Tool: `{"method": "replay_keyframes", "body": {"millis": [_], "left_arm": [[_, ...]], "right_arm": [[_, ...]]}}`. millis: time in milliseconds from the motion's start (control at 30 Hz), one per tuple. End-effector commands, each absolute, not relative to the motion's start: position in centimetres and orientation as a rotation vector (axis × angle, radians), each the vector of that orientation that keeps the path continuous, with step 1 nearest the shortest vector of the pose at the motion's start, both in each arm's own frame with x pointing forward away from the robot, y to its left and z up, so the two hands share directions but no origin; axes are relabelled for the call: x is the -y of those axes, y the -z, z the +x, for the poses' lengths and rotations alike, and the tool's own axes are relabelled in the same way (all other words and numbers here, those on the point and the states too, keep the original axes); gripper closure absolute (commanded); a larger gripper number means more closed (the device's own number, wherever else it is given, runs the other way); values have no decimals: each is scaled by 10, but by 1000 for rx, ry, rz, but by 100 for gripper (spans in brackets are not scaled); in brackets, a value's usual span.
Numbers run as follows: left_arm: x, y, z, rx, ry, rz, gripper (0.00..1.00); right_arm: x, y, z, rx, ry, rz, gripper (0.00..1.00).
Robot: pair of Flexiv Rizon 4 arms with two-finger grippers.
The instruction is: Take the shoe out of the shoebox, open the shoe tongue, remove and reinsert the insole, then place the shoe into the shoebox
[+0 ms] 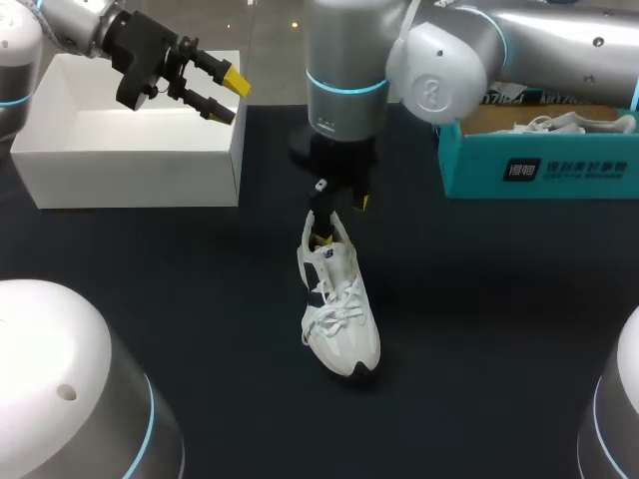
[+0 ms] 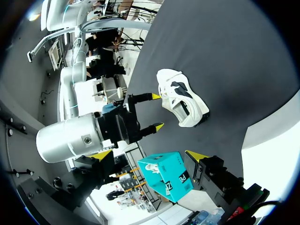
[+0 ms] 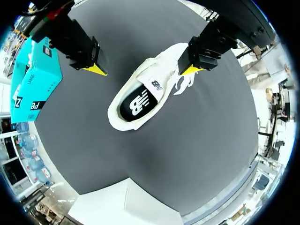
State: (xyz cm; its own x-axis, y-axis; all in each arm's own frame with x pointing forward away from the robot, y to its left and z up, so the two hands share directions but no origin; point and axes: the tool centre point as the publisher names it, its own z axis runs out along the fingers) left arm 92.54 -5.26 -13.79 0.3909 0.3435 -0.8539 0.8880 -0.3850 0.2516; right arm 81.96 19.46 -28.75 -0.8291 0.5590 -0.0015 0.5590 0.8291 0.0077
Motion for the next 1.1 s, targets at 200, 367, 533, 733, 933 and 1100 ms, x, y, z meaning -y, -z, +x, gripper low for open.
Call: {"method": "replay_keyframes", "body": {"millis": [200, 367, 533, 733, 933, 1100], "left_arm": [[52, 138, 925, -1057, 938, 1918, 0], [52, 138, 925, -1057, 938, 1918, 0], [52, 138, 925, -1057, 938, 1918, 0], [52, 138, 925, -1057, 938, 1918, 0], [52, 138, 925, -1057, 938, 1918, 0], [52, 138, 925, -1057, 938, 1918, 0]], "right_arm": [[-198, 277, 833, -3033, 32, 90, 0], [-197, 281, 832, -3039, 104, -26, 0], [-197, 281, 832, -3039, 104, -26, 0], [-199, 283, 839, -3013, 118, -33, 0], [-203, 284, 865, -2975, 144, -9, 0], [-212, 291, 885, -2945, 131, -100, 0]]}}
